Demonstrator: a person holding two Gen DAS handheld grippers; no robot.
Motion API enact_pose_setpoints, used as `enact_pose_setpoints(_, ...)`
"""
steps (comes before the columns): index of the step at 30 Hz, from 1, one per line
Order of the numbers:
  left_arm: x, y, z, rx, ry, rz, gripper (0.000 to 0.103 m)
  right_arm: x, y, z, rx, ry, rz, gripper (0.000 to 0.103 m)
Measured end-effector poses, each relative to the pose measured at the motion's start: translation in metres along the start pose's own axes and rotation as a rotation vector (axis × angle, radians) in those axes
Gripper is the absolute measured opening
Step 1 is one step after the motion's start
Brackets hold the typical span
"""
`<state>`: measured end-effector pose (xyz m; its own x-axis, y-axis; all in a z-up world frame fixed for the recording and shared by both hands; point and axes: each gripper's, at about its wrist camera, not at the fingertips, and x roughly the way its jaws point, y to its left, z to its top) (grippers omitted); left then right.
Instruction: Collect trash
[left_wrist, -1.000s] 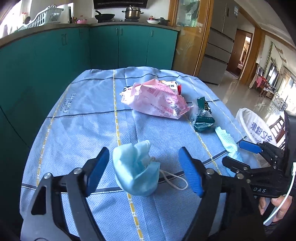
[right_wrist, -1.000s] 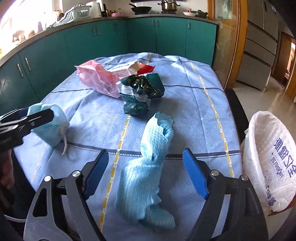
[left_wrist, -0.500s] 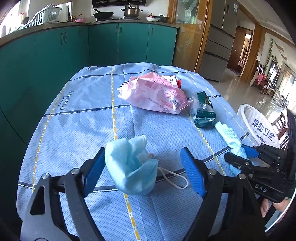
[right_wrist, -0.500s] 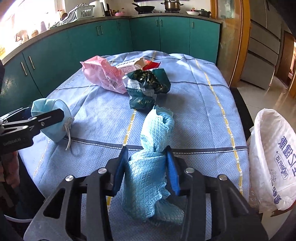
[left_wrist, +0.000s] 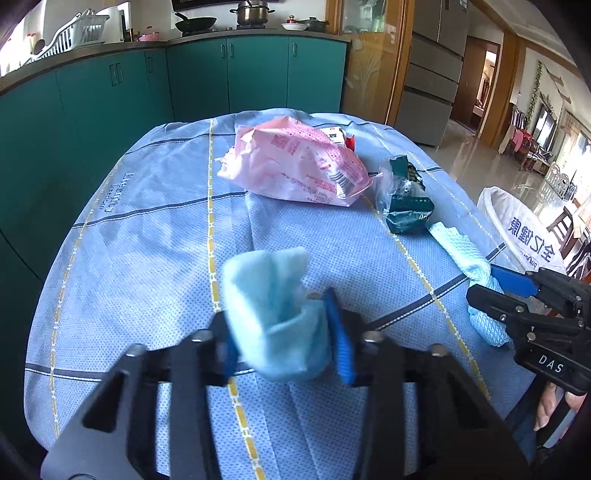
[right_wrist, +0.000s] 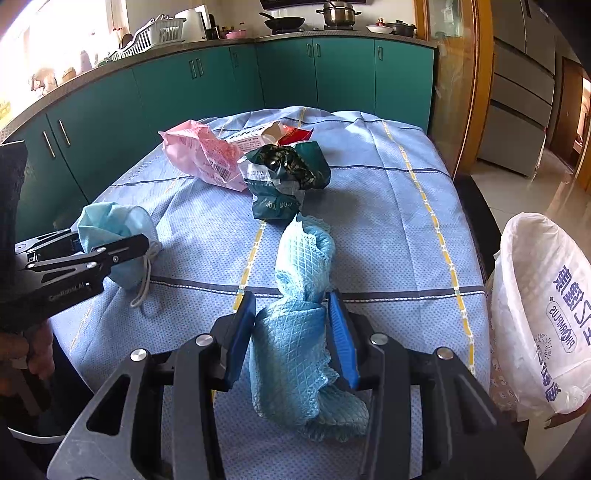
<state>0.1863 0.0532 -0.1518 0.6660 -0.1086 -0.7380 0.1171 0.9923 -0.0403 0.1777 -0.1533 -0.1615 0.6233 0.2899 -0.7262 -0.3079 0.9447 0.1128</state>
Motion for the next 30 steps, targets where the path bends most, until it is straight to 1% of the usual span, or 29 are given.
enact_pose_setpoints(2, -0.002, 0.001, 0.0, -0.008, -0.005, -0.007, 0.029, 0.0, 0.0, 0.0, 0.003, 0.0, 0.0, 0.043)
enact_pose_setpoints(3, -0.004, 0.002, 0.0, -0.01, -0.01, -0.012, 0.028, 0.0, 0.0, 0.0, 0.002, 0.001, 0.0, 0.043)
enact_pose_setpoints(8, -0.015, -0.002, 0.002, 0.005, -0.039, -0.005, 0.024, 0.0, 0.001, -0.001, 0.004, 0.0, 0.0, 0.043)
enact_pose_setpoints(18, -0.048, -0.009, 0.013, 0.018, -0.127, -0.018, 0.024, -0.009, -0.002, 0.002, 0.017, -0.033, -0.003, 0.043)
enact_pose_setpoints(25, -0.061, -0.016, 0.018, 0.027, -0.171, -0.014, 0.024, -0.018, -0.006, 0.003, 0.026, -0.058, -0.003, 0.043)
enact_pose_setpoints(30, -0.064, -0.021, 0.02, 0.034, -0.185, -0.025, 0.024, -0.014, -0.008, 0.0, 0.029, -0.045, 0.0, 0.043)
